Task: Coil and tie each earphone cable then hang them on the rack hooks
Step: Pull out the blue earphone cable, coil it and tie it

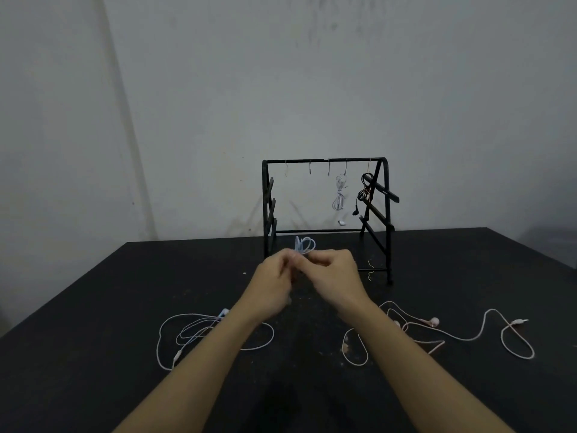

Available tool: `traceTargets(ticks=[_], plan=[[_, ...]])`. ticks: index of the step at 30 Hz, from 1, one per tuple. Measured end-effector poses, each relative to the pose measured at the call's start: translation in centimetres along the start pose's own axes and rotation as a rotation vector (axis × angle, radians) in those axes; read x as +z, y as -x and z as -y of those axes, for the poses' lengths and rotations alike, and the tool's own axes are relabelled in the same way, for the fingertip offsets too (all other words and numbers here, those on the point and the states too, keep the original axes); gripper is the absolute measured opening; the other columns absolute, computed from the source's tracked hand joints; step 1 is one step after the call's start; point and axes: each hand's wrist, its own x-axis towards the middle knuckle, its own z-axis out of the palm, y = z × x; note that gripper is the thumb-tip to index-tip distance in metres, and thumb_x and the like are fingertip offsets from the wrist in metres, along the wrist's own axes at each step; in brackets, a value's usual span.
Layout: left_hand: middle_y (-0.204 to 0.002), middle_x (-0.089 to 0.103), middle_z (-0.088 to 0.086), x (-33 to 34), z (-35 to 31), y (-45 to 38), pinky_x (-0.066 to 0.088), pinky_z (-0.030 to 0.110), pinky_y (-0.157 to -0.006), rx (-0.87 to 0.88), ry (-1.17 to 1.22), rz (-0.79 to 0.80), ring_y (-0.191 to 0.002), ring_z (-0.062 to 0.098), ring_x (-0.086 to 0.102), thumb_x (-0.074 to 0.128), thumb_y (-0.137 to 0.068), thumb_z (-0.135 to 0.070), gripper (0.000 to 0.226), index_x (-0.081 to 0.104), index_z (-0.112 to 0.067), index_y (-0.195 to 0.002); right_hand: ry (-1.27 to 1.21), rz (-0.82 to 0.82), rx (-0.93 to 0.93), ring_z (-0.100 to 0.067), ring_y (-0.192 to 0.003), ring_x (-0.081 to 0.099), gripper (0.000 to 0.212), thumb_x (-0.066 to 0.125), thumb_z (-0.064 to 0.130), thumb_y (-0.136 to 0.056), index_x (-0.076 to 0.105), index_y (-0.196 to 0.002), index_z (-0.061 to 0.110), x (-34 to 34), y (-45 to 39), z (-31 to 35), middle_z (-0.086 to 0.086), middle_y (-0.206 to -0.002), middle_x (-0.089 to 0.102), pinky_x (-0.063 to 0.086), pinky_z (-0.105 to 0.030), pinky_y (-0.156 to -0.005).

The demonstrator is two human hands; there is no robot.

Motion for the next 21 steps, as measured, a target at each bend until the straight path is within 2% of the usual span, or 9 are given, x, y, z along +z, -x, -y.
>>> traceTargets(ticks=[2, 4, 6, 8, 10, 14, 17, 18, 21], plan=[[-0.068, 0.051, -0.004, 0.2, 0.3, 0.2, 0.041, 0.023, -0.051, 0.030, -0.108, 0.018, -0.056, 0.008, 0.044, 0.033, -0.100, -0.017, 0.024, 0.055, -0.021, -0.092, -0.105, 0.023, 0.070, -0.001, -0.069, 0.064, 0.017, 0.069, 0.024, -0.082, 0.075, -0.090, 0.010, 0.2, -0.2, -0.4, 0.000, -0.076, 0.072, 0.045, -0.014, -0.062], [-0.068, 0.050, -0.003, 0.2, 0.5, 0.2, 0.041, 0.026, -0.052, 0.039, -0.174, 0.061, -0.055, 0.009, 0.043, 0.034, -0.100, -0.020, 0.024, 0.056, -0.015, -0.092, -0.208, 0.008, 0.166, -0.002, -0.067, 0.061, 0.013, 0.068, 0.018, -0.083, 0.074, -0.090, 0.009, 0.3, -0.3, -1.0, 0.001, -0.074, 0.070, 0.043, -0.014, -0.058], [-0.067, 0.048, 0.001, 0.1, 0.7, 0.2, 0.043, 0.031, -0.053, 0.002, -0.136, 0.130, -0.055, 0.010, 0.042, 0.036, -0.100, -0.021, 0.028, 0.057, -0.007, -0.087, -0.283, 0.026, 0.253, -0.010, -0.068, 0.059, 0.012, 0.066, 0.016, -0.085, 0.073, -0.090, 0.008, 0.4, -0.4, -1.5, -0.001, -0.073, 0.068, 0.039, -0.021, -0.058], [-0.065, 0.046, 0.001, 0.2, 0.8, 0.2, 0.045, 0.027, -0.050, -0.084, 0.046, 0.185, -0.056, 0.010, 0.044, 0.038, -0.100, -0.023, 0.033, 0.054, -0.008, -0.076, -0.373, 0.043, 0.311, -0.013, -0.061, 0.056, 0.012, 0.062, 0.014, -0.087, 0.071, -0.087, 0.006, 0.3, -0.5, -1.9, -0.002, -0.066, 0.065, 0.034, -0.024, -0.057], [-0.062, 0.045, -0.001, 0.1, 0.6, 0.3, 0.046, 0.021, -0.047, -0.177, 0.263, 0.225, -0.056, 0.010, 0.046, 0.037, -0.100, -0.022, 0.033, 0.054, -0.010, -0.075, -0.494, 0.063, 0.369, -0.012, -0.053, 0.054, 0.012, 0.058, 0.012, -0.088, 0.067, -0.083, 0.007, 0.1, -0.7, -1.8, 0.000, -0.055, 0.059, 0.032, -0.024, -0.055], [-0.055, 0.045, -0.006, -0.2, 0.9, -0.1, 0.043, 0.024, -0.058, -0.339, 0.676, 0.339, -0.056, 0.009, 0.045, 0.037, -0.099, -0.022, 0.030, 0.057, -0.011, -0.080, -0.708, 0.108, 0.423, -0.018, -0.049, 0.059, 0.012, 0.054, 0.015, -0.091, 0.063, -0.085, 0.008, 0.3, -0.9, -2.1, -0.003, -0.051, 0.053, 0.049, -0.028, -0.050], [-0.051, 0.041, -0.007, -0.2, 1.4, -0.4, 0.036, 0.025, -0.059, -0.431, 0.802, 0.377, -0.051, 0.008, 0.044, 0.035, -0.099, -0.023, 0.031, 0.052, -0.012, -0.076, -0.716, 0.049, 0.396, -0.026, -0.064, 0.057, 0.011, 0.062, 0.020, -0.083, 0.066, -0.086, 0.011, 0.8, -1.5, -3.5, -0.008, -0.061, 0.056, 0.044, -0.038, -0.069], [-0.050, 0.040, -0.008, 0.1, 1.8, -0.5, 0.035, 0.025, -0.057, -0.433, 0.781, 0.350, -0.050, 0.007, 0.043, 0.035, -0.100, -0.023, 0.032, 0.051, -0.012, -0.075, -0.695, 0.024, 0.393, -0.026, -0.068, 0.056, 0.011, 0.064, 0.020, -0.082, 0.068, -0.086, 0.011, 0.9, -1.6, -4.1, -0.008, -0.063, 0.058, 0.041, -0.039, -0.072], [-0.050, 0.039, -0.006, 1.3, 3.1, -0.4, 0.035, 0.020, -0.048, -0.370, 0.512, 0.188, -0.046, 0.006, 0.040, 0.035, -0.100, -0.021, 0.033, 0.050, -0.012, -0.073, -0.485, 0.002, 0.386, -0.016, -0.072, 0.059, 0.012, 0.064, 0.021, -0.086, 0.073, -0.083, 0.013, 0.9, -1.5, -5.8, -0.004, -0.070, 0.068, 0.041, -0.027, -0.062]])
